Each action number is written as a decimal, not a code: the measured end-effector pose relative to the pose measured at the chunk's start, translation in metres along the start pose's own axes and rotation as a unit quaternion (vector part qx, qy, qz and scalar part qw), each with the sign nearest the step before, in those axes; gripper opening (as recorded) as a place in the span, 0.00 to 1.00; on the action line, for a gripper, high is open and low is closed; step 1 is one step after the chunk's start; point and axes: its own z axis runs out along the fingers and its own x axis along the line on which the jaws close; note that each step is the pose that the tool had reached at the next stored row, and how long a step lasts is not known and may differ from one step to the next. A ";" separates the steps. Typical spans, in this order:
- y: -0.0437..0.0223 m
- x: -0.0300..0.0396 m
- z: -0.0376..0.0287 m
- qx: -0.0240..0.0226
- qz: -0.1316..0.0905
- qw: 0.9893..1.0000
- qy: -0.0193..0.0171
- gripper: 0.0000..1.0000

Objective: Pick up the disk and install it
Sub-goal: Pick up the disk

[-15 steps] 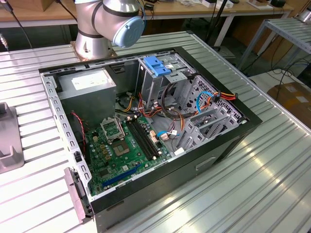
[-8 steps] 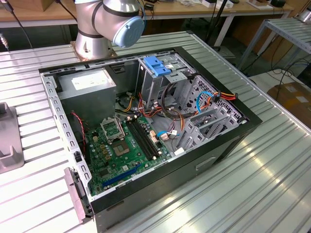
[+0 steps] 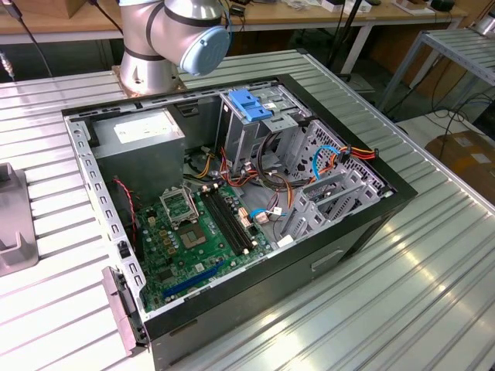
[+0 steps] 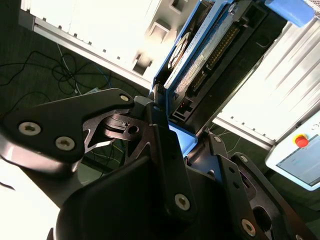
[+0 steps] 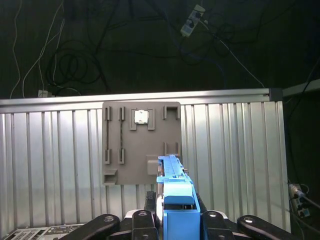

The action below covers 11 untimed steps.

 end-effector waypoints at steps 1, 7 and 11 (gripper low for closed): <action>-0.0003 0.0000 0.0000 0.000 0.000 1.000 0.000 0.37; -0.0029 0.0000 -0.0002 0.000 0.000 1.000 0.000 0.37; -0.0048 0.0000 -0.0002 0.000 0.000 1.000 0.000 0.37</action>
